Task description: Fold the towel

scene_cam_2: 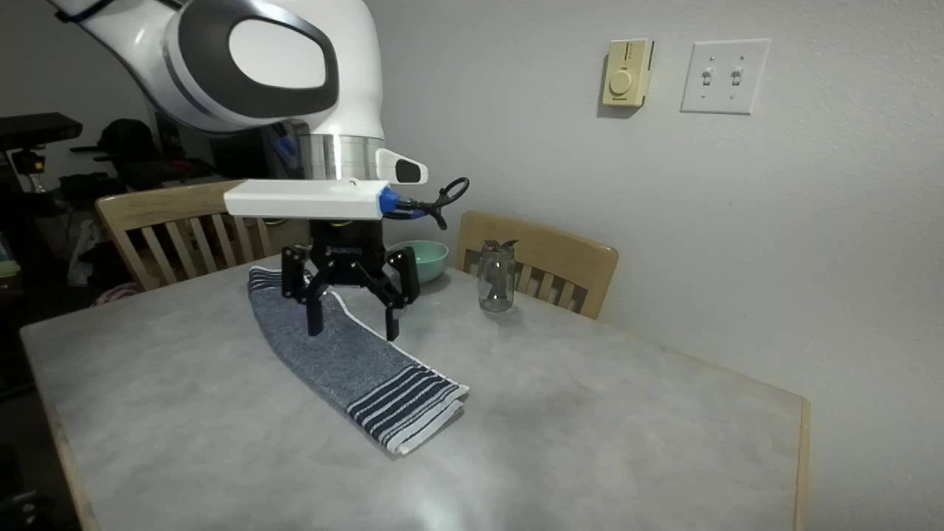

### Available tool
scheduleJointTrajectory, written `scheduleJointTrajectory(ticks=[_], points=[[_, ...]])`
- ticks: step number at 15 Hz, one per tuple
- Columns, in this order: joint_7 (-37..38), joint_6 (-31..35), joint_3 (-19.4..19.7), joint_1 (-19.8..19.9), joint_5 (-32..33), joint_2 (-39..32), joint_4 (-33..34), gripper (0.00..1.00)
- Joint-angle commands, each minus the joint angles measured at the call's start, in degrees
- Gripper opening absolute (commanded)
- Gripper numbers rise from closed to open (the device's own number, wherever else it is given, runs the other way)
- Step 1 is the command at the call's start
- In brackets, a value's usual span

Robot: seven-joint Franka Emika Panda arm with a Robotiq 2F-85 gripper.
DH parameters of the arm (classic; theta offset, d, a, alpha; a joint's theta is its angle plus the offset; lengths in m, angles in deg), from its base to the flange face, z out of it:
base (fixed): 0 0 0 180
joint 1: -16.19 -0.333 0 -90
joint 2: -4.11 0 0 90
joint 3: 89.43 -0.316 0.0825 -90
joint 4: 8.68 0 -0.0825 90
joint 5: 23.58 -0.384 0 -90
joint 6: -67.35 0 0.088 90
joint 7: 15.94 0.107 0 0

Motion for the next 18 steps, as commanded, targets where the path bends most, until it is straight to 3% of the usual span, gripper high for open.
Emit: scheduleJointTrajectory(ticks=[1,7,8,13,18], points=[[-1.25,1.69,-1.12,2.41,0.13,-7.73,5.33,1.00],[-16.94,6.72,-6.29,9.10,-11.02,-19.80,13.45,1.00],[-11.85,5.50,-4.91,7.00,-7.75,-16.67,10.40,1.00],[-14.81,6.11,-6.19,8.79,-9.41,-19.96,13.44,1.00],[-8.91,5.56,-5.77,8.95,-10.37,-22.92,14.25,1.00]])
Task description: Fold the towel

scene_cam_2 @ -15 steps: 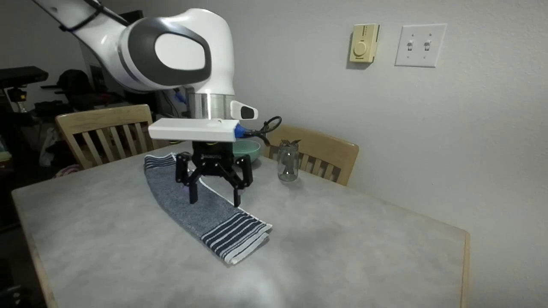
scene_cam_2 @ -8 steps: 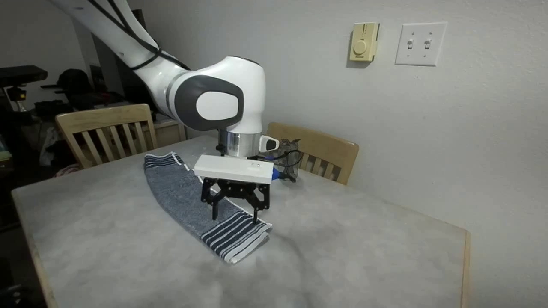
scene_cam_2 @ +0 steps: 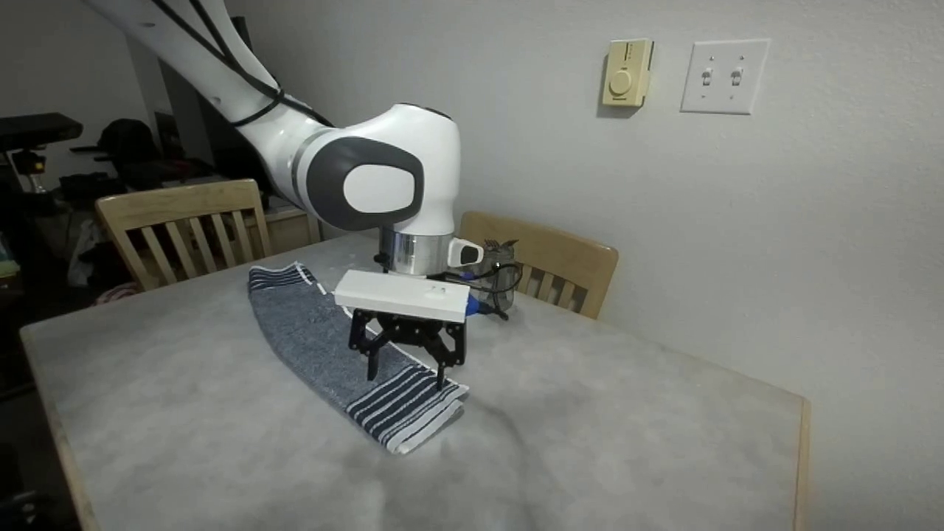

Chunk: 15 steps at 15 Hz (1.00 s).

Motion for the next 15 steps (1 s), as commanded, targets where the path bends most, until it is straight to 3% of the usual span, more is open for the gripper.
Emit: scheduleJointTrajectory(ticks=[1,6,15], points=[[3.40,-0.34,-0.64,1.58,-1.22,-2.85,0.80,1.00],[6.32,0.14,-1.54,3.92,-3.42,-6.24,1.00,1.00],[7.70,4.61,-2.17,7.18,-7.53,-5.82,0.60,1.00]])
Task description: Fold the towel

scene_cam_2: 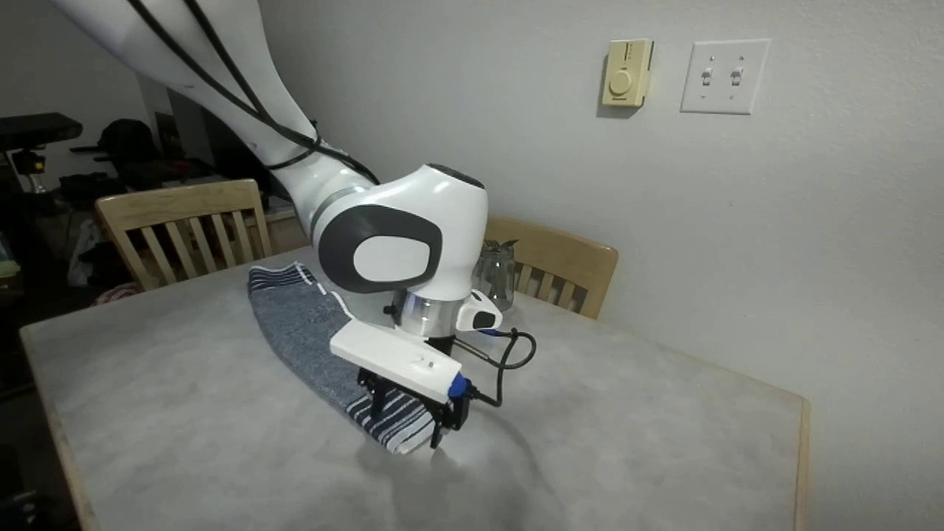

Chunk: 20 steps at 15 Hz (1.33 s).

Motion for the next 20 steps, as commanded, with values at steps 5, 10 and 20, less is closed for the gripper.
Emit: scheduleJointTrajectory(ticks=[5,10,20], points=[[-5.88,7.25,-7.26,8.81,-12.29,-1.01,0.18,1.00],[-14.27,8.20,-11.10,12.81,-23.88,-2.57,0.33,1.00],[-14.48,7.03,-9.83,11.79,-23.29,-2.96,1.13,1.00]])
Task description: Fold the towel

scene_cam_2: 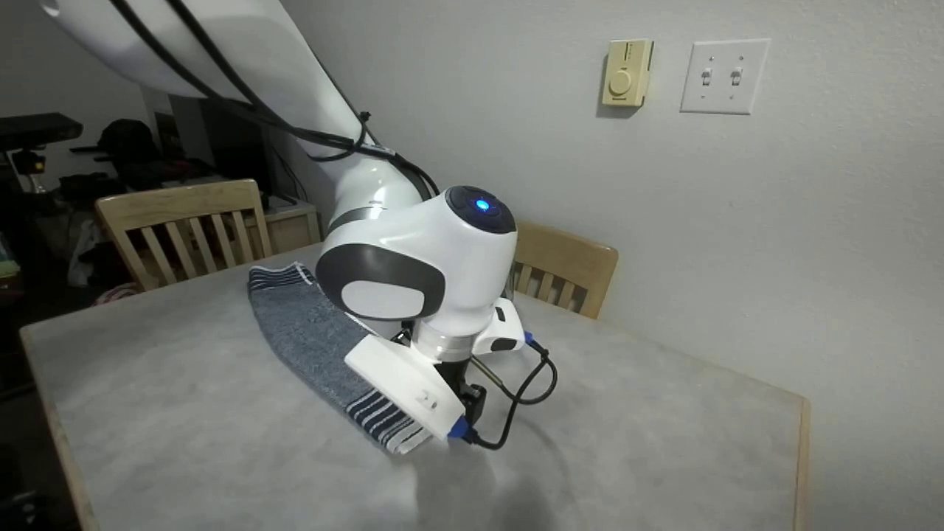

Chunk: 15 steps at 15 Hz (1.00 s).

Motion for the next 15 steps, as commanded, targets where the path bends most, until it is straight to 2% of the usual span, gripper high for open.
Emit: scheduleJointTrajectory(ticks=[1,6,7,8,11,12,13,14,15], points=[[-2.47,-0.16,-0.98,0.83,-1.65,-1.25,0.50,1.00],[-3.02,0.08,-1.18,1.30,-2.24,-1.72,0.09,1.00],[-3.11,0.13,-1.22,1.31,-2.29,-1.74,0.08,0.97],[-3.20,0.09,-1.28,1.37,-2.37,-1.70,0.06,0.87],[-3.31,-0.06,-1.15,1.63,-2.31,-1.65,0.21,0.73],[-3.44,-0.02,-1.10,1.75,-2.22,-1.75,0.35,0.63],[-3.44,-0.13,-1.03,1.87,-2.19,-1.70,0.38,0.58],[-3.45,-0.17,-0.97,1.88,-2.08,-1.76,0.47,0.58],[-3.29,-0.25,-0.89,1.80,-1.97,-1.77,0.50,0.70]])
